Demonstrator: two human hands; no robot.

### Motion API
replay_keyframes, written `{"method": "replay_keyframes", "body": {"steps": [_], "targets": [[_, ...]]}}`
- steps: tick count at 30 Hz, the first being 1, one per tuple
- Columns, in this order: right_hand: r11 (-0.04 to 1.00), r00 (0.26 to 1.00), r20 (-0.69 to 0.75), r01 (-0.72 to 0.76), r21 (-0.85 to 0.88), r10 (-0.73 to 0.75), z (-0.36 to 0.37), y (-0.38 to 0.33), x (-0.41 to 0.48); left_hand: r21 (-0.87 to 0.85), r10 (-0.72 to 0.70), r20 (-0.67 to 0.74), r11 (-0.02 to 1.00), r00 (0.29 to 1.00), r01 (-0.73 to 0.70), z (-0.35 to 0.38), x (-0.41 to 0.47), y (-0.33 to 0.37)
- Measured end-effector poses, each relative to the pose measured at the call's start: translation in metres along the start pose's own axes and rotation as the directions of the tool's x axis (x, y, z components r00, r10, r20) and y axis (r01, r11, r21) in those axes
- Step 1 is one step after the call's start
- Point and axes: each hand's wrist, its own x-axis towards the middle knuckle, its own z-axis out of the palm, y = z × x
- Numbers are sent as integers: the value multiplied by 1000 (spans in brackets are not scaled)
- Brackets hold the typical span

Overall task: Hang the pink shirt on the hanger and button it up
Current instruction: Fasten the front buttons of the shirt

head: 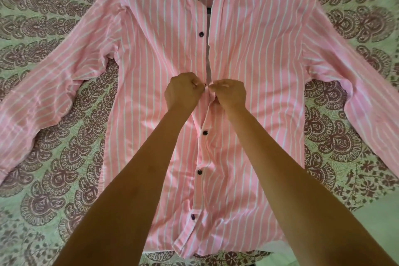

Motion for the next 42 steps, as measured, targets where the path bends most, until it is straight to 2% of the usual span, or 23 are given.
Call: {"method": "replay_keyframes", "body": {"steps": [1,3,6,9,12,19,24,27,31,34,36,39,42], "targets": [[982,997,18,-83,171,81,-2,5,-3,-1,2,12,1000,1000,-2,1,-1,2],[918,984,76,-177,355,160,-6,12,-9,8,12,23,1000,1000,-13,4,-1,7],[841,974,94,-225,492,206,-7,18,-15,11,6,32,1000,999,-7,5,-5,12],[811,978,69,-201,549,196,-6,17,-16,66,3,3,998,1000,-4,4,-8,12],[829,987,80,-161,535,140,-4,15,-18,74,-4,-27,997,1000,6,3,-9,9],[878,995,7,-94,469,103,-1,16,-18,-135,-18,25,991,1000,21,4,-7,8],[894,995,-29,-69,443,92,2,18,-20,-202,-41,83,978,996,57,4,-5,6],[894,996,-7,-73,443,85,2,17,-22,-231,-27,98,972,995,50,2,-2,6],[857,988,63,-155,492,143,-4,15,-22,-231,14,119,973,993,14,-2,1,4],[857,989,113,-142,495,98,-7,14,-18,-217,44,165,976,985,-7,-5,3,2],[879,994,95,-94,467,55,-6,13,-16,-225,49,188,974,981,-5,-6,5,1],[929,999,-11,45,366,-44,-2,13,-17,-245,20,218,969,976,35,-7,7,0],[965,973,-126,211,153,-193,2,13,-23,-282,-16,254,955,967,90,-6,7,0]]}}
